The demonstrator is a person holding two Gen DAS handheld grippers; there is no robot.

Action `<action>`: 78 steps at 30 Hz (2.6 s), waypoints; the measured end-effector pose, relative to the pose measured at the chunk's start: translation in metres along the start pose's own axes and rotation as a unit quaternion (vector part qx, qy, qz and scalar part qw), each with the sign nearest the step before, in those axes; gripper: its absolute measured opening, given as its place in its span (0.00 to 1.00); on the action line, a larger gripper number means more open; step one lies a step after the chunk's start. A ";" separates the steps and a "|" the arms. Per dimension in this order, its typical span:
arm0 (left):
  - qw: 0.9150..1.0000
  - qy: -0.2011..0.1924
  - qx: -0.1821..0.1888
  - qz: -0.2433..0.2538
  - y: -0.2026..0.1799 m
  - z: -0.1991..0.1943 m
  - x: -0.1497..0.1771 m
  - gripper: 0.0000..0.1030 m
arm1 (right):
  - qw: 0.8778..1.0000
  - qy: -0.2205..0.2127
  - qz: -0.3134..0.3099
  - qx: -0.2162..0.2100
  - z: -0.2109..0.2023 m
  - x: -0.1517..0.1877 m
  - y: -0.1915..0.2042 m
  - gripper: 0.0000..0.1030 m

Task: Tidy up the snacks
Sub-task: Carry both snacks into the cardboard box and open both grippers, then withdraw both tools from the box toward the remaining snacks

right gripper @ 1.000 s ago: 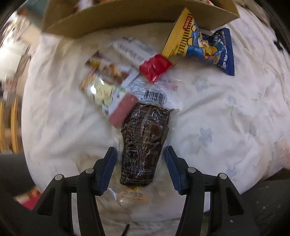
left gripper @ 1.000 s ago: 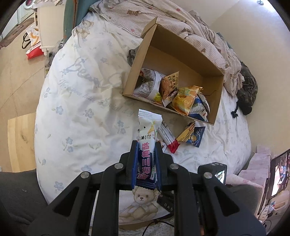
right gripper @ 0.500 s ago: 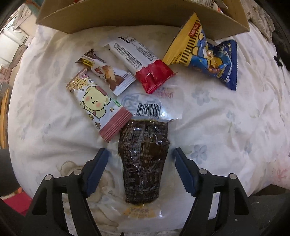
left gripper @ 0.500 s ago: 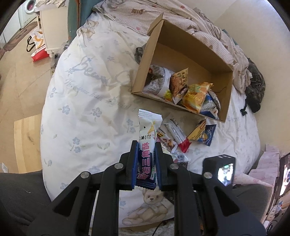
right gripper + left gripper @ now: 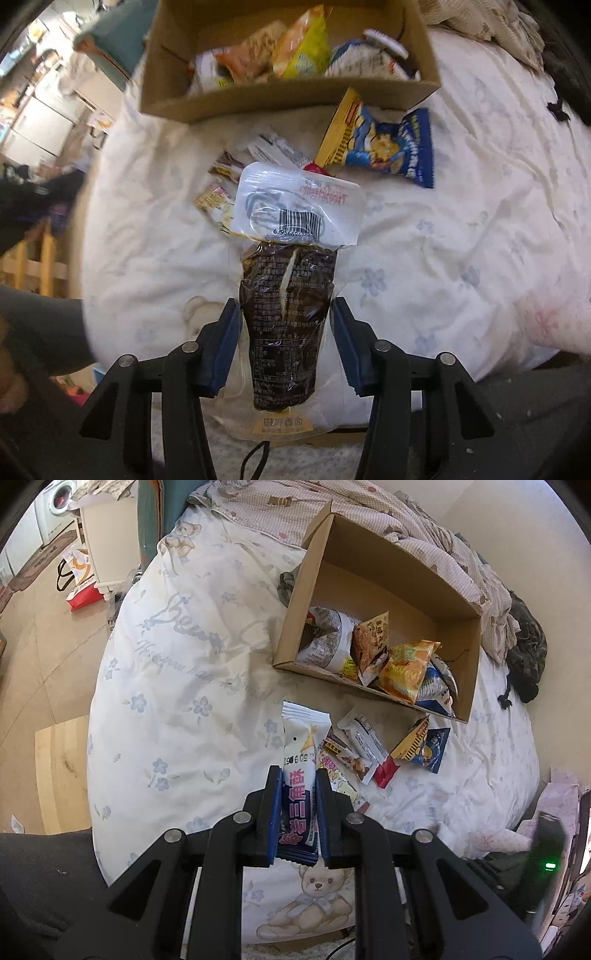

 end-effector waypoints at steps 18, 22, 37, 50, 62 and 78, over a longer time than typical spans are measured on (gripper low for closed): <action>0.995 -0.059 -0.021 0.079 -0.026 -0.026 -0.049 0.14 | 0.994 -0.082 -0.009 -0.069 -0.042 -0.091 0.007 0.50; 0.993 -0.066 -0.031 0.096 -0.034 -0.022 -0.080 0.14 | 0.993 -0.092 -0.004 -0.079 -0.034 -0.119 0.006 0.50; 0.976 -0.114 -0.093 0.162 -0.061 0.032 -0.155 0.14 | 0.985 -0.104 0.060 -0.122 -0.004 -0.216 -0.007 0.52; 0.982 -0.097 -0.078 0.142 -0.051 0.057 -0.161 0.15 | 0.989 -0.049 0.076 -0.117 0.041 -0.247 0.000 0.56; 0.981 -0.100 -0.084 0.141 -0.048 0.056 -0.160 0.18 | 0.975 -0.070 0.130 -0.164 0.033 -0.255 -0.014 0.65; 0.980 -0.123 -0.094 0.129 -0.051 0.042 -0.152 0.94 | 0.977 -0.128 0.090 -0.145 0.007 -0.257 -0.007 0.91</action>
Point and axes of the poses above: each gripper's, at about its wrist camera, not at the fingertips, and z roughly the way its jaws point, y to its left, x to its underside, the point moved 4 cm from there along z, roughly the way its jaws point, and after that the axes turned 14 degrees about z, right-handed, at the moved point
